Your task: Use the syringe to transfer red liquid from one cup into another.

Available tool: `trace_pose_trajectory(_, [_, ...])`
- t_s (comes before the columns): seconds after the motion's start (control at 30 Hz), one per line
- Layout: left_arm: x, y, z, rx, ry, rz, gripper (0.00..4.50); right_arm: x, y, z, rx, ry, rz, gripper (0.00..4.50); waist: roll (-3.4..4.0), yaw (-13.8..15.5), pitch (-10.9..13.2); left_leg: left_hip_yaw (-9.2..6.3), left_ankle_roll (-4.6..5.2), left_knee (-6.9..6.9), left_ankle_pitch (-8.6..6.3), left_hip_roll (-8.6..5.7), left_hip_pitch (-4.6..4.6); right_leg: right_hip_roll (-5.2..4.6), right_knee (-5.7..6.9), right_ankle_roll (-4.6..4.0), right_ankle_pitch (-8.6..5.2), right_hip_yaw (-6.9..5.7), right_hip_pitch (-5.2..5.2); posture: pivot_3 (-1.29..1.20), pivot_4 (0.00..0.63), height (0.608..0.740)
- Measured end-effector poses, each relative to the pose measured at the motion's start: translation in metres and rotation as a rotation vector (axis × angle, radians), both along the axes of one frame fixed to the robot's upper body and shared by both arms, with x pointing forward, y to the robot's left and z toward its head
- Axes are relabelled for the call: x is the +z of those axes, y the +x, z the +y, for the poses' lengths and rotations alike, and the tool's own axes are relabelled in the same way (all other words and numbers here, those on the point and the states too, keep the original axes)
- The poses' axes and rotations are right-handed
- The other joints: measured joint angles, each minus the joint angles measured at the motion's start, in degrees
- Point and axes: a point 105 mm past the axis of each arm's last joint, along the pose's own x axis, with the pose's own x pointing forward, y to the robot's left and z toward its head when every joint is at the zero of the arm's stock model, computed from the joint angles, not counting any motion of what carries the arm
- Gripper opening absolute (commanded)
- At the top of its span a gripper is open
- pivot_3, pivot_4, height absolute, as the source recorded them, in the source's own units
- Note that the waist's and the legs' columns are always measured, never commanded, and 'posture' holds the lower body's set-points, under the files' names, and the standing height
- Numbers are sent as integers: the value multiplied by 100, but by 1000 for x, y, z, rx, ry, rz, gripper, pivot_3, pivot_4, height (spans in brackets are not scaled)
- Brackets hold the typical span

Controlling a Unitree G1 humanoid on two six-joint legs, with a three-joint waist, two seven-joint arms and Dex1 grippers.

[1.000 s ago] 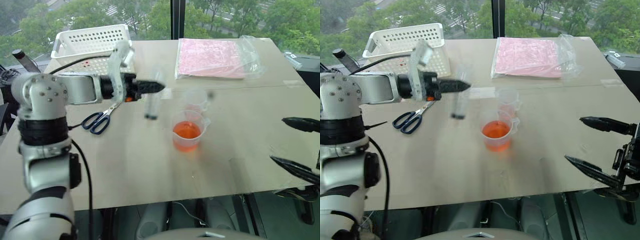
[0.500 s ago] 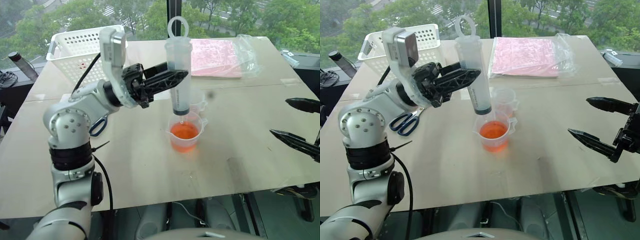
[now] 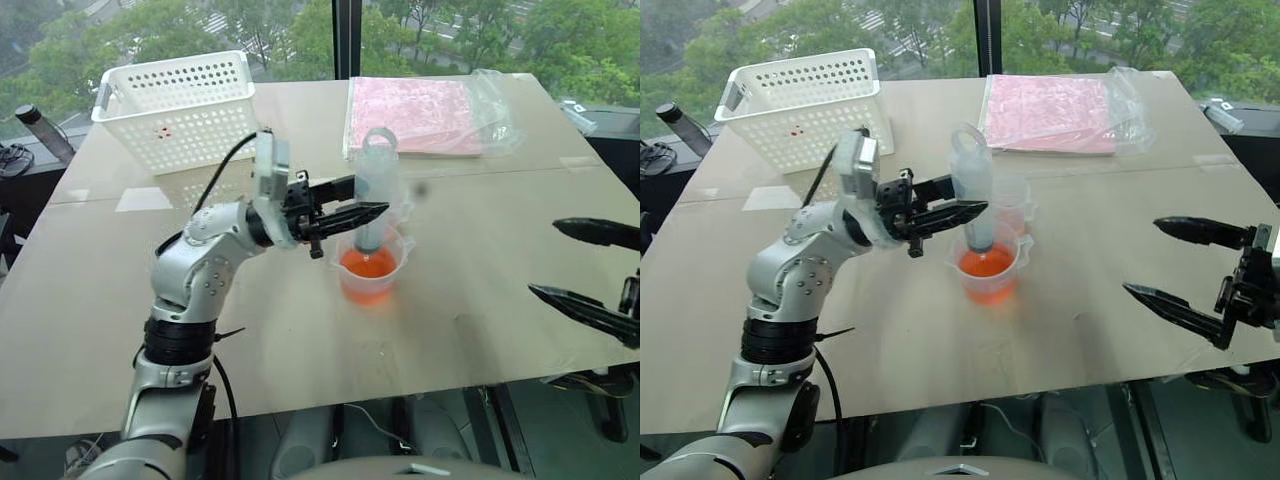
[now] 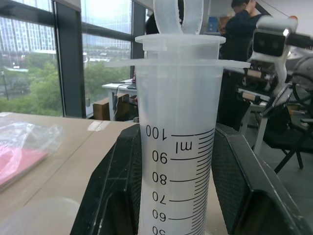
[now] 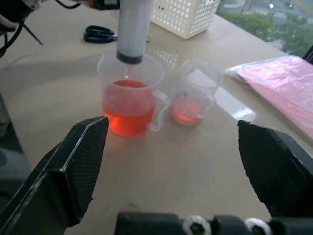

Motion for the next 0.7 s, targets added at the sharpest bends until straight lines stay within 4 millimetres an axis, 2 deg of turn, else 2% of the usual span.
trace_pose_trajectory(0.1, [-19, -1, -1, -2, 34, 13, 1409, 8, 4, 10, -7, 9, -34, 4500, 2, 1, 0, -2, -11, -2, 6, 2, -2, 1, 0, -1, -1, -2, -3, 0, 150, 740])
trace_pose_trajectory(0.2, [-33, 1, 1, 16, 54, 22, 1409, 24, 10, 29, -7, -36, -86, 4500, 5, 5, 0, -3, -2, -1, 1, 2, -2, -2, -1, -1, 0, -3, -3, 0, 150, 740])
trace_pose_trajectory(0.33, [-35, 1, -3, 15, 53, 13, 1409, 29, 15, 47, 31, -5, -71, 4500, 2, 34, 1, -9, 1, 1, -1, 2, -9, -6, -8, -1, 0, -10, -2, 0, 150, 740])
trace_pose_trajectory(0.4, [-36, 2, -4, 20, 54, 4, 1409, 31, 23, 66, 41, 25, -62, 4500, 4, 6, 1, -6, -1, 0, 1, 1, -10, -8, -10, -1, 0, -7, -4, 0, 150, 740])
trace_pose_trajectory(0.53, [-38, 2, -5, 23, 54, 2, 1409, 21, 35, 84, 21, 26, -19, 4500, 3, -1, 1, -8, -8, -3, 5, 2, -14, -5, -12, -2, -1, -10, -9, 0, 150, 740])
trace_pose_trajectory(0.6, [-38, 2, -6, 24, 53, 0, 1409, 18, 42, 90, 10, 31, -9, 3977, 3, 0, 1, -7, -8, -3, 5, 2, -18, -5, -14, -1, 0, -9, -12, 0, 150, 740])
trace_pose_trajectory(0.67, [-40, 2, -6, 26, 54, 4, 1409, 23, 49, 96, -2, 46, -29, 3158, 4, -2, 2, -6, -8, -2, 5, 0, -18, -5, -15, -1, 0, -8, -12, 0, 150, 740])
trace_pose_trajectory(0.7, [-40, 2, -6, 27, 53, 6, 1409, 25, 50, 99, -3, 48, -38, 3158, 4, 2, 2, -8, -8, -2, 5, 1, -18, -5, -15, -1, 0, -10, -11, 0, 150, 740])
